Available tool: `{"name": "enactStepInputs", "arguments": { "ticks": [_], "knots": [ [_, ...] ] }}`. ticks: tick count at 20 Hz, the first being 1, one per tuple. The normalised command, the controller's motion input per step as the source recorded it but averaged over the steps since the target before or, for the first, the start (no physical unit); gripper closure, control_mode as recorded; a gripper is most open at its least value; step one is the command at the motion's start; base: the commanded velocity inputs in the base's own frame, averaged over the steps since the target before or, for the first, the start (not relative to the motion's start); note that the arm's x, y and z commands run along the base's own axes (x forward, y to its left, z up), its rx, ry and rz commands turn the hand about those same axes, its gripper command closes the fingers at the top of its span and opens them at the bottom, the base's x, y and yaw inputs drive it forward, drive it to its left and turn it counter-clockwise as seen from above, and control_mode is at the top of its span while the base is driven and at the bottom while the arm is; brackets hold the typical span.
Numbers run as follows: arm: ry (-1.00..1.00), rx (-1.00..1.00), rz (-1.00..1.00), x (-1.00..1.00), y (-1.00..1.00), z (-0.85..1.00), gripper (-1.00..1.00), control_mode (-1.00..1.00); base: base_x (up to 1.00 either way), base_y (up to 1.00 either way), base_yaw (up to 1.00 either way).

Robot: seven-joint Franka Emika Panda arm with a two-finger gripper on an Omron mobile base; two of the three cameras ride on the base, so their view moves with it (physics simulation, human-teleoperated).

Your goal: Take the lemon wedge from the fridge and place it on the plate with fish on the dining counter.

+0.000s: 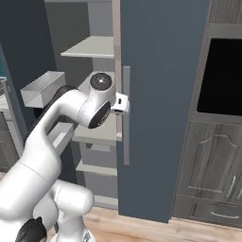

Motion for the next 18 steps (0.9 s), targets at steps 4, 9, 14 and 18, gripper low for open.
{"name": "enactStepInputs", "arguments": {
  "ticks": [4, 9, 14, 18],
  "knots": [
    [0.03, -0.08, -0.12, 0.11, 0.01, 0.0, -1.0, -1.0, 0.0, 0.0, 0.0],
    [0.02, 0.0, 0.0, 0.38, 0.0, -0.01, -1.0, -1.0, 0.0, 0.0, 0.0],
    [0.0, -0.02, 0.0, 0.36, -0.25, -0.14, -1.0, -1.0, 0.0, 0.0, 0.0],
    [0.01, 0.0, 0.0, 0.43, 0.0, 0.0, -1.0, -1.0, 0.0, 0.0, 0.0]
  ]
}}
